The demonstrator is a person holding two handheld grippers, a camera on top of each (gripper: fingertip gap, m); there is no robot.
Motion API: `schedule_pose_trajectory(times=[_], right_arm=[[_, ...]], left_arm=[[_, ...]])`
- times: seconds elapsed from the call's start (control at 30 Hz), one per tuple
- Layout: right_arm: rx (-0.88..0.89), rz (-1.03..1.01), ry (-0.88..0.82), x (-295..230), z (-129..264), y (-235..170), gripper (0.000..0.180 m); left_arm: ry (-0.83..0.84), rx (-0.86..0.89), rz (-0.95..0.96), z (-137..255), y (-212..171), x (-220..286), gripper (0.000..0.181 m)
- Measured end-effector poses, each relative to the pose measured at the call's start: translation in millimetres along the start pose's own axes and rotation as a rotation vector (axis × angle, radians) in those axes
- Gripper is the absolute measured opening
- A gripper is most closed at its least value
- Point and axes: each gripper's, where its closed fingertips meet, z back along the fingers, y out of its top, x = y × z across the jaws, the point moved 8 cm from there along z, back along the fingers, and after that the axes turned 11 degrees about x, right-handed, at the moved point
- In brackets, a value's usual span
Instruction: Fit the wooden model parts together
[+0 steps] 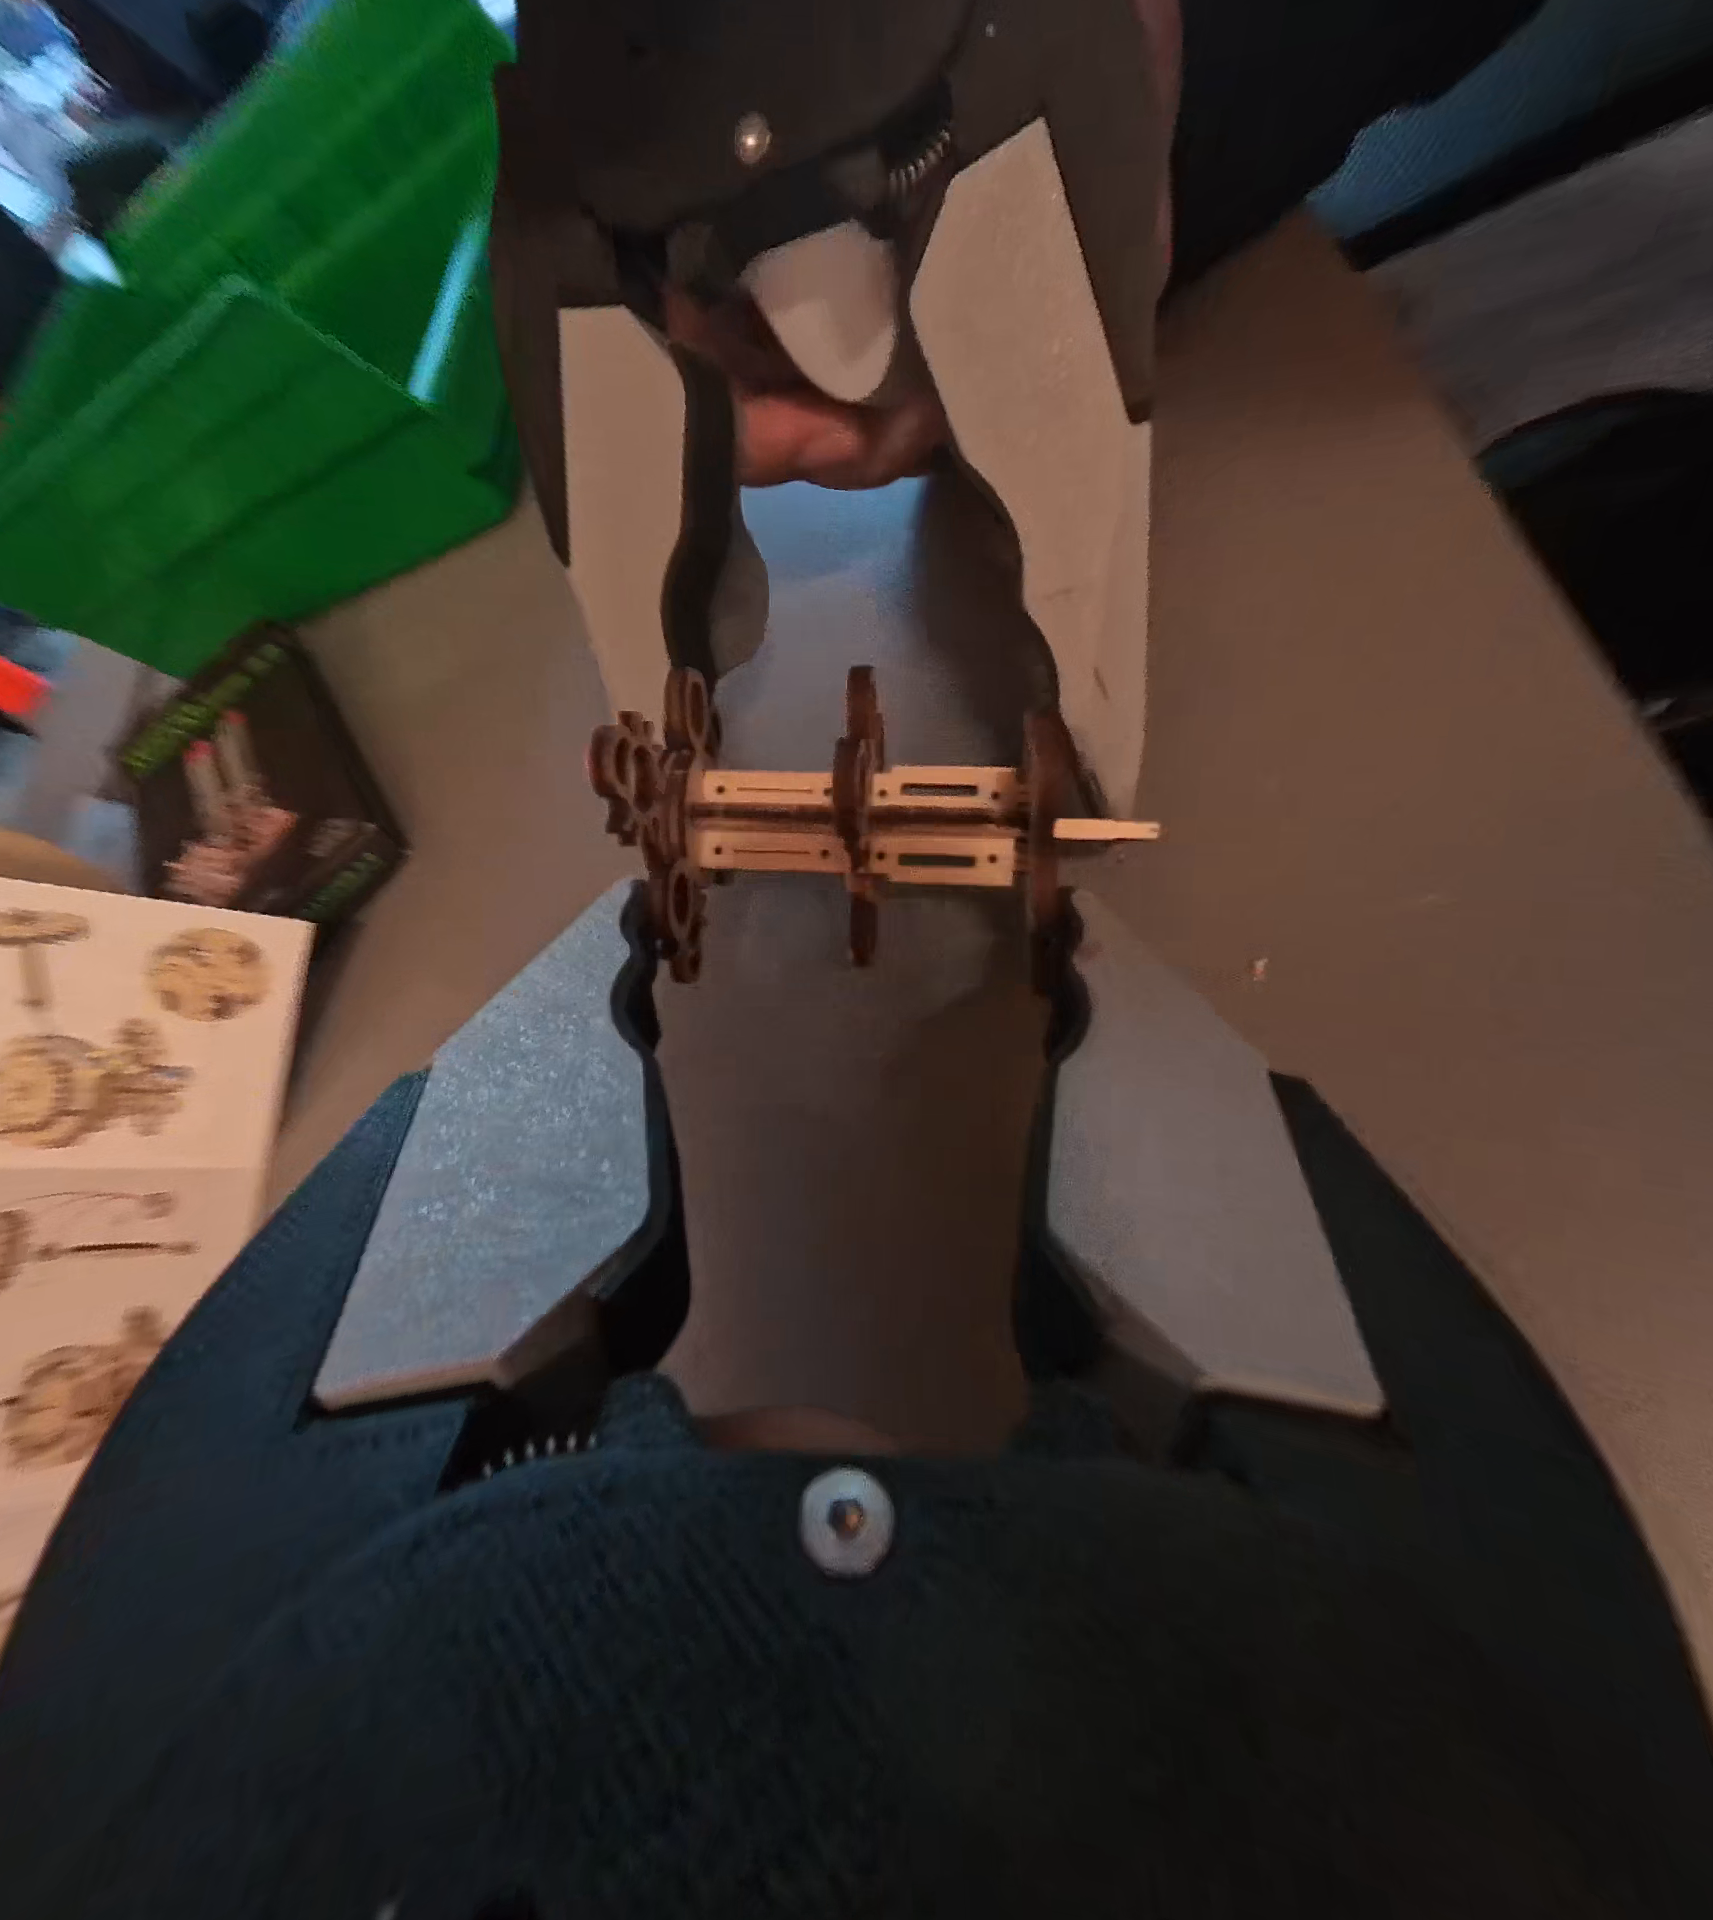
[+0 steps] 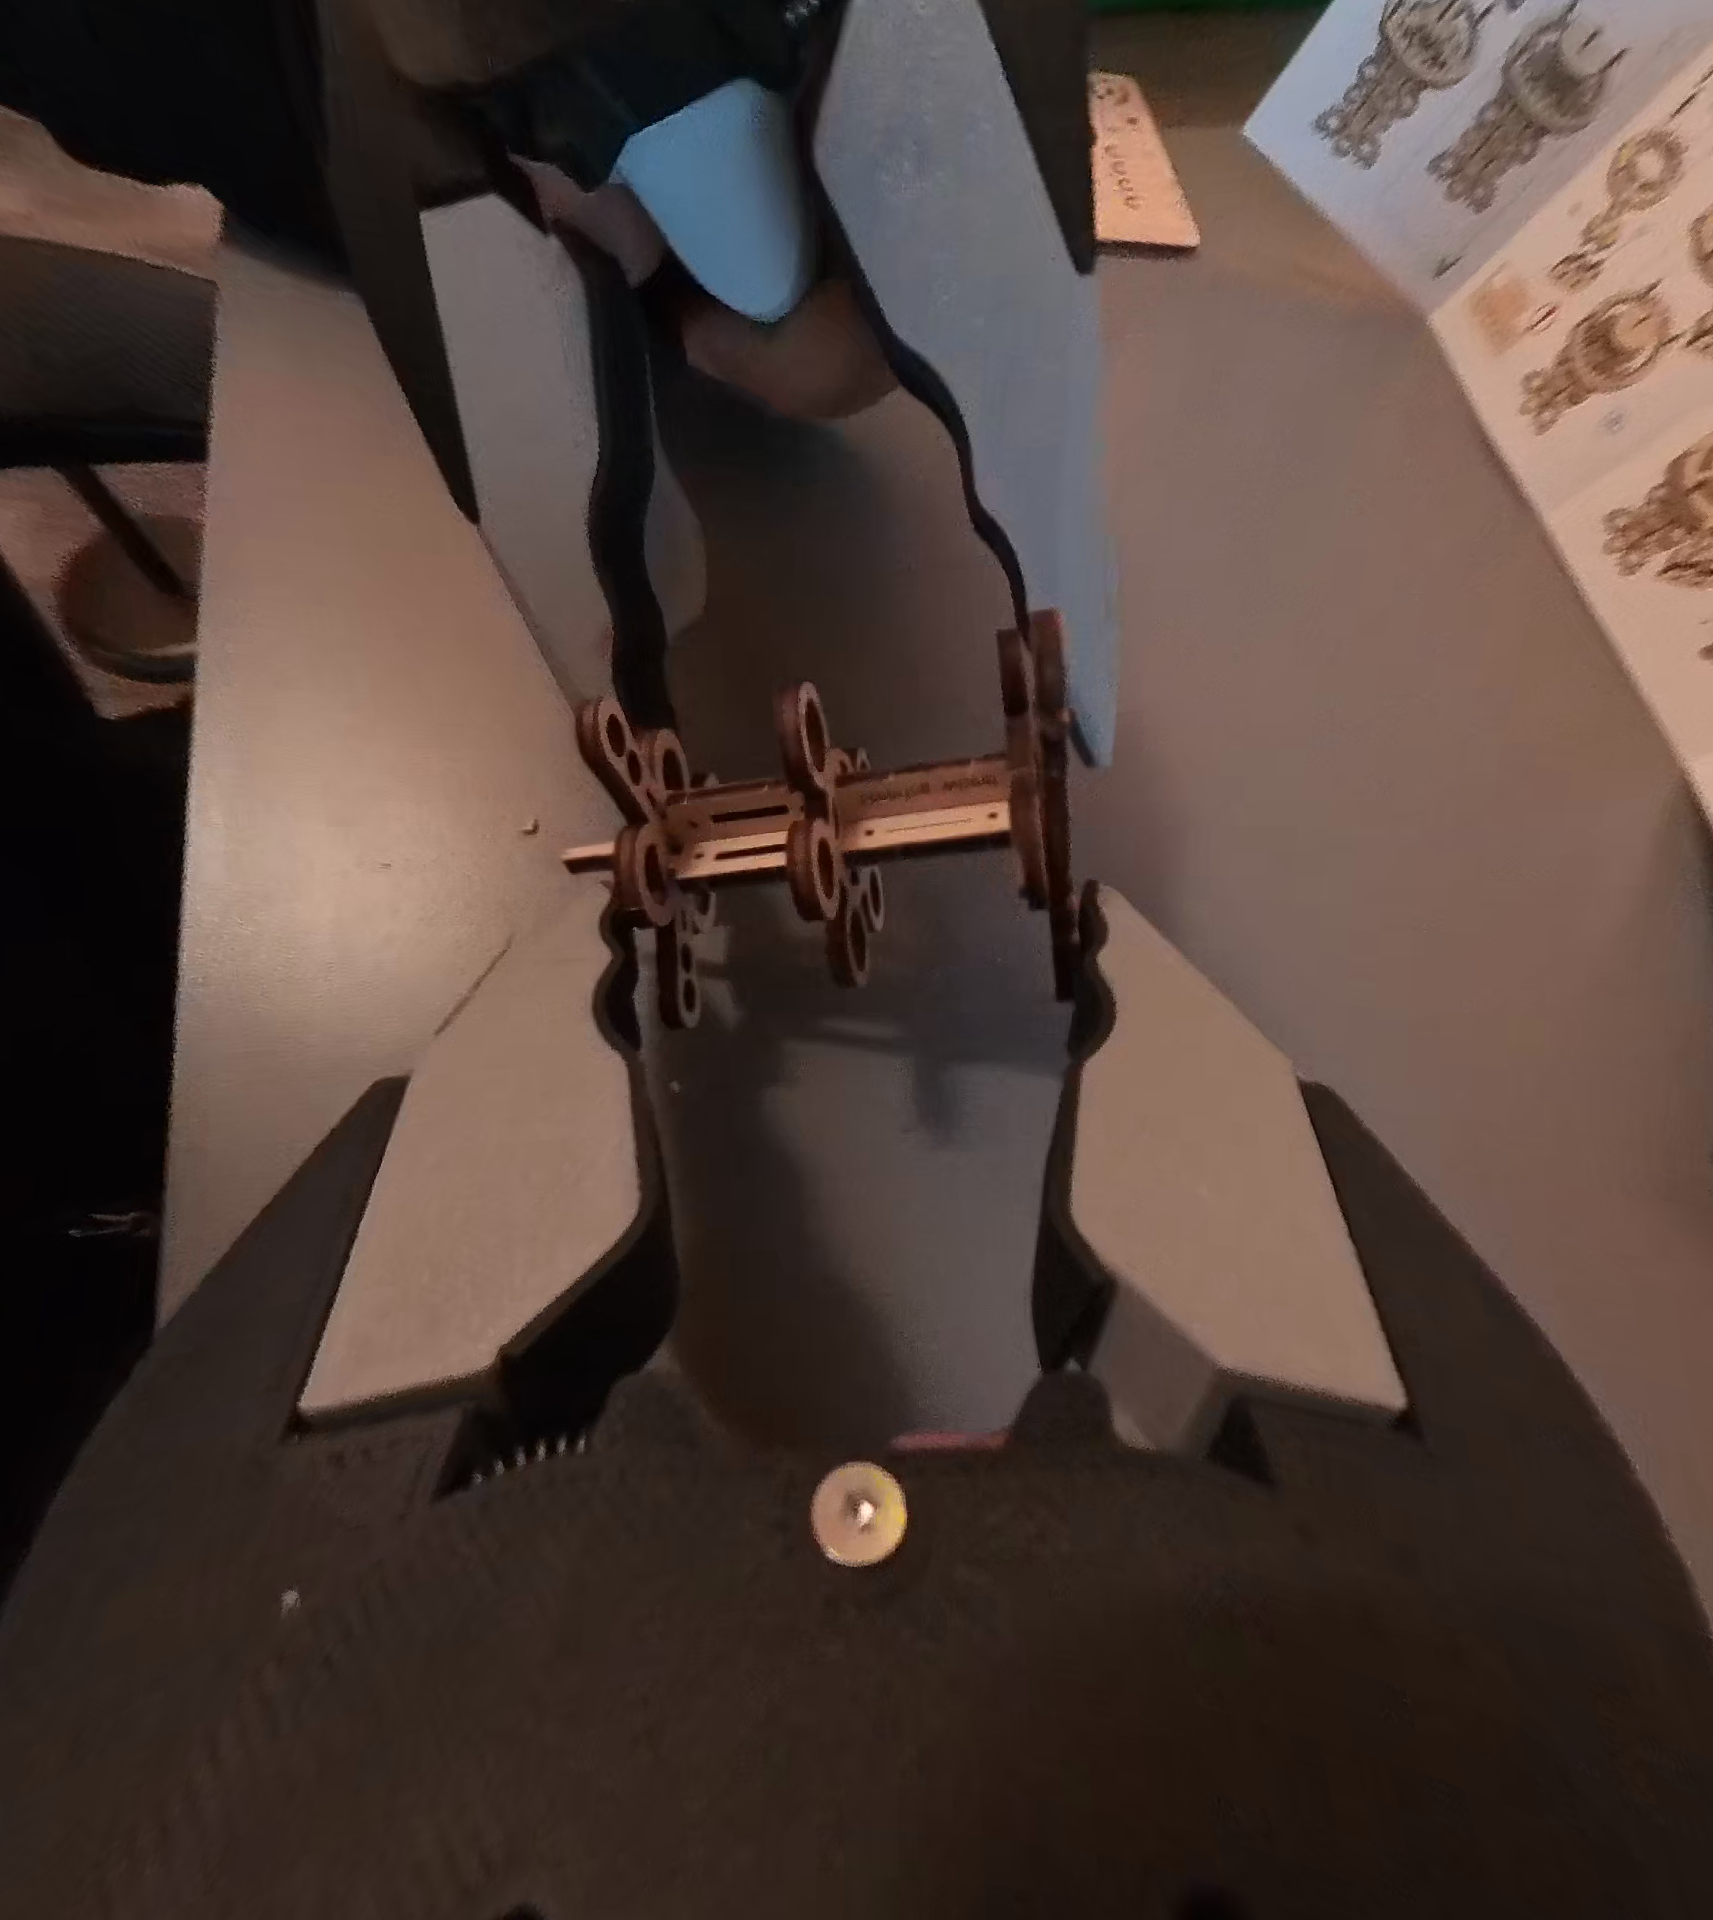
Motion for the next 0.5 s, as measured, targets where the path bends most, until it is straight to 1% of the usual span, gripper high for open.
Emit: schedule_pose_trajectory(times=[0.07,0.13,0.23,0.33,0.43,0.5], right_arm=[[-0.013,0.064,-0.03,-3.4,-1.5,-1.8,0.083],[-0.027,0.127,-0.062,-6.6,-2.0,-2.9,0.086],[-0.009,0.155,-0.079,-6.6,0.6,-2.9,0.091],[0.054,0.116,-0.059,-0.3,9.2,-0.5,0.093],[0.153,0.114,-0.057,5.3,23.7,6.6,0.098],[0.221,0.141,-0.064,4.9,31.7,12.7,0.095]], left_arm=[[0.06,-0.026,-0.15,0.2,-2.8,6.9,0.073],[0.098,-0.02,-0.241,1.1,-2.2,11.3,0.073],[0.118,0.006,-0.236,2.9,-3.5,9.0,0.073],[0.132,0.055,-0.201,5.7,-4.0,3.8,0.073],[0.125,0.173,-0.134,10.7,1.9,0.5,0.073],[0.135,0.284,-0.092,14.7,9.2,-2.9,0.073]])
